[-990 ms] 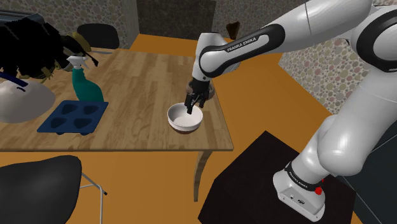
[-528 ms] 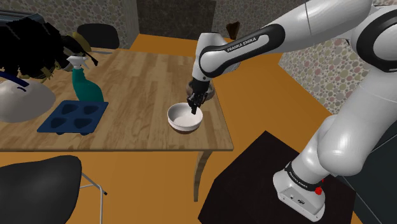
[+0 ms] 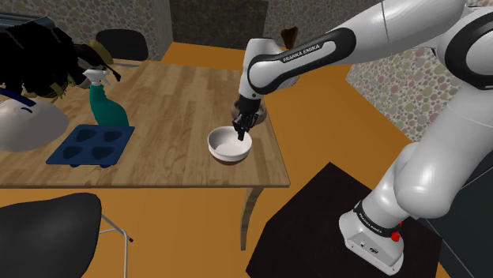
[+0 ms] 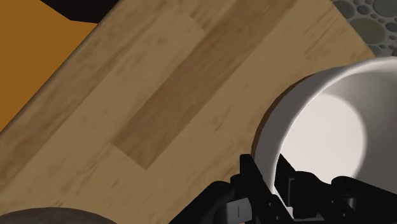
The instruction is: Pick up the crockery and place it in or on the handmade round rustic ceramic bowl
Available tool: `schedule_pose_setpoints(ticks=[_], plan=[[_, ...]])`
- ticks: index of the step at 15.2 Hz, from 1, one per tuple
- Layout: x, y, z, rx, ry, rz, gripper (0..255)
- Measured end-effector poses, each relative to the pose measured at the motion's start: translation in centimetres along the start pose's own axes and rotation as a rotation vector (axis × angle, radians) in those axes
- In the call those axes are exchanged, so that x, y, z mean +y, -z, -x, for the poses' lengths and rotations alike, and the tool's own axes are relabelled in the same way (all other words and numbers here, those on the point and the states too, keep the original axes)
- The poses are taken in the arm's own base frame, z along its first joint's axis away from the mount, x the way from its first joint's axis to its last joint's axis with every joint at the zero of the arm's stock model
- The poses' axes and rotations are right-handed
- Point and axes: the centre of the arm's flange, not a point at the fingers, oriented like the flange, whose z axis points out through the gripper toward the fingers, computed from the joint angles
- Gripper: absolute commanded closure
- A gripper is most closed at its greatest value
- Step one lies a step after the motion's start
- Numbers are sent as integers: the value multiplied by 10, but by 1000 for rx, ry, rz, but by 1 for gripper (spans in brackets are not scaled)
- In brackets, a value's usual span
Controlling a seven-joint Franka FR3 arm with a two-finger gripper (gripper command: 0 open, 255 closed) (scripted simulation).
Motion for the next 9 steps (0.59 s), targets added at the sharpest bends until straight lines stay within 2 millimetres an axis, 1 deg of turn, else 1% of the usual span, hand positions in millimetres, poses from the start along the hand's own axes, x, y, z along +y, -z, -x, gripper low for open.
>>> schedule_pose_setpoints(ticks=[9], plan=[[-8, 46, 2, 1, 0, 0, 255]])
